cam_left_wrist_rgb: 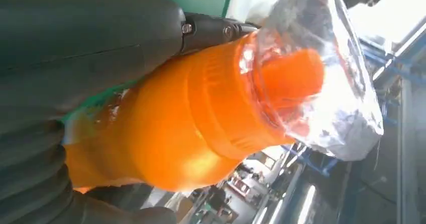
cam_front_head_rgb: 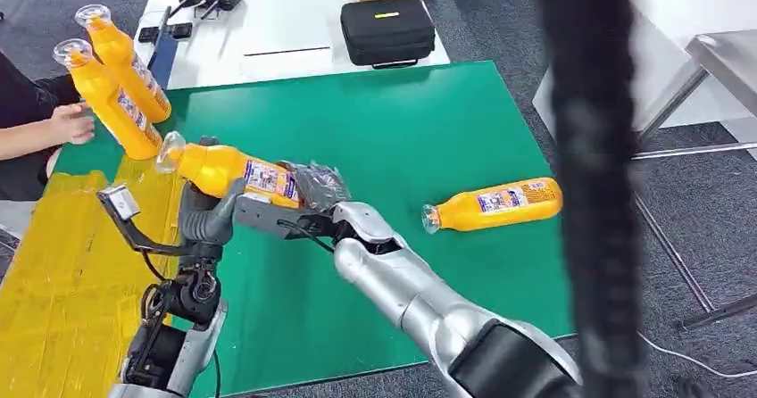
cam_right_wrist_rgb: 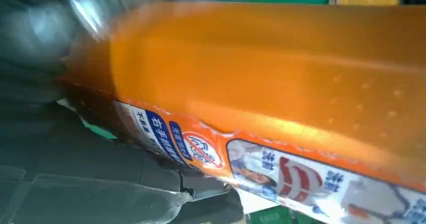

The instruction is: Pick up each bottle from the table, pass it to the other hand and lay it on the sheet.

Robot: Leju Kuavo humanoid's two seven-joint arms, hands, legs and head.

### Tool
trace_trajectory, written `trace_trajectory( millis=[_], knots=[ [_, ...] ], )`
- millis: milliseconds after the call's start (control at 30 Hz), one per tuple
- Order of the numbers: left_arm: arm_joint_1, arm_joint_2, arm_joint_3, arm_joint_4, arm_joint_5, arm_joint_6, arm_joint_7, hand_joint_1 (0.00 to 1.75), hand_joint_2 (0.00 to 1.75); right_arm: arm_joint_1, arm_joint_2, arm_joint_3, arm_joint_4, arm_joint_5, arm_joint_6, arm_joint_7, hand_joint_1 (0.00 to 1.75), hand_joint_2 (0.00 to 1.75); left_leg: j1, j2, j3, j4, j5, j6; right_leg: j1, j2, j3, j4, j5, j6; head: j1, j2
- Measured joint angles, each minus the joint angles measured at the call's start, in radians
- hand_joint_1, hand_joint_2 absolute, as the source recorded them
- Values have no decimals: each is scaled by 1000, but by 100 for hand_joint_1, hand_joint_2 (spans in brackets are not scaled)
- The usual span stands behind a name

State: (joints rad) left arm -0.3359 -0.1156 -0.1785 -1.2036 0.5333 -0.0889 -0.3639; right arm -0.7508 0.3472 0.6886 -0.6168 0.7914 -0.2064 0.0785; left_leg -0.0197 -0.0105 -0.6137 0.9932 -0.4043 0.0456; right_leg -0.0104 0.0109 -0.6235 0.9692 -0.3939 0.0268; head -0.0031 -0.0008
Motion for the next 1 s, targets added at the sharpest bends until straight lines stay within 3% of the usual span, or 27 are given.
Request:
trace_trajectory(
  millis=[300, 333, 367, 600, 1000],
  knots=[
    [34, 0, 42, -30, 35, -23, 13, 0, 175, 34, 4, 75, -34, 31, 14, 36, 175, 175, 0, 0, -1, 0, 0, 0, 0, 0, -1, 0, 0, 0, 0, 0],
    [37, 0, 43, -30, 52, -39, 21, 101, 175, 34, 4, 78, -34, 43, 9, 39, 175, 175, 0, 0, -1, 0, 0, 0, 0, 0, -1, 0, 0, 0, 0, 0],
    [39, 0, 43, -30, 70, -55, 31, 175, 175, 34, 4, 82, -35, 54, 5, 42, 175, 175, 0, 0, -1, 0, 0, 0, 0, 0, -1, 0, 0, 0, 0, 0],
    [44, 0, 43, -30, 190, -156, 68, 175, 175, 34, 4, 104, -50, 89, 2, 69, 175, 175, 0, 0, -1, 0, 0, 0, 0, 0, -1, 0, 0, 0, 0, 0],
    [45, 0, 42, -30, 236, -179, 79, 175, 175, 34, 4, 114, -52, 77, 0, 69, 175, 175, 0, 0, -1, 0, 0, 0, 0, 0, -1, 0, 0, 0, 0, 0]
  ],
)
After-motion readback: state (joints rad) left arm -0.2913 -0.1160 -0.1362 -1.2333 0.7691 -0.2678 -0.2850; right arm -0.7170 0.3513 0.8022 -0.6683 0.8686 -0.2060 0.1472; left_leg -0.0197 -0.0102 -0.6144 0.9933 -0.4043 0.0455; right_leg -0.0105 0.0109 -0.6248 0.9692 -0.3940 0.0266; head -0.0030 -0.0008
